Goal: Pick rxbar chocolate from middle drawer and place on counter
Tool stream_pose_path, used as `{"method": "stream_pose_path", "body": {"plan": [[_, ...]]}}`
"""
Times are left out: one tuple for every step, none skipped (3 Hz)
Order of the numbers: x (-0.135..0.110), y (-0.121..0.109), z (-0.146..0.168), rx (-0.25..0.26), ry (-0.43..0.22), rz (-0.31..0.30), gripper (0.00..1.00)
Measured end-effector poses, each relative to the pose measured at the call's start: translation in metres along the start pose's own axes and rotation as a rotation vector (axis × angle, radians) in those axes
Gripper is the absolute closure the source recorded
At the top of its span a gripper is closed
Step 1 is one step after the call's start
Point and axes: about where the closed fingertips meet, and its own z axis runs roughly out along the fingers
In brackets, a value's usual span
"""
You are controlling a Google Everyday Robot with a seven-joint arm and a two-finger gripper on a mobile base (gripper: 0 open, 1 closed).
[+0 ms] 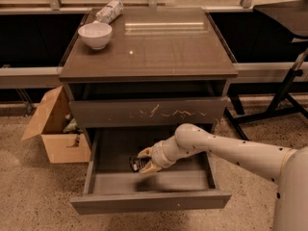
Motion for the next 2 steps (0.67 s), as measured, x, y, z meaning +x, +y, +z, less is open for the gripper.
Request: {"method": "stream_pose_path", "body": {"plan": [[0.000,0.000,0.000,0.000,0.000,0.000,1.00],[-0.029,0.004,-0.033,-0.020,-0.042,-0.078,1.00]]}}
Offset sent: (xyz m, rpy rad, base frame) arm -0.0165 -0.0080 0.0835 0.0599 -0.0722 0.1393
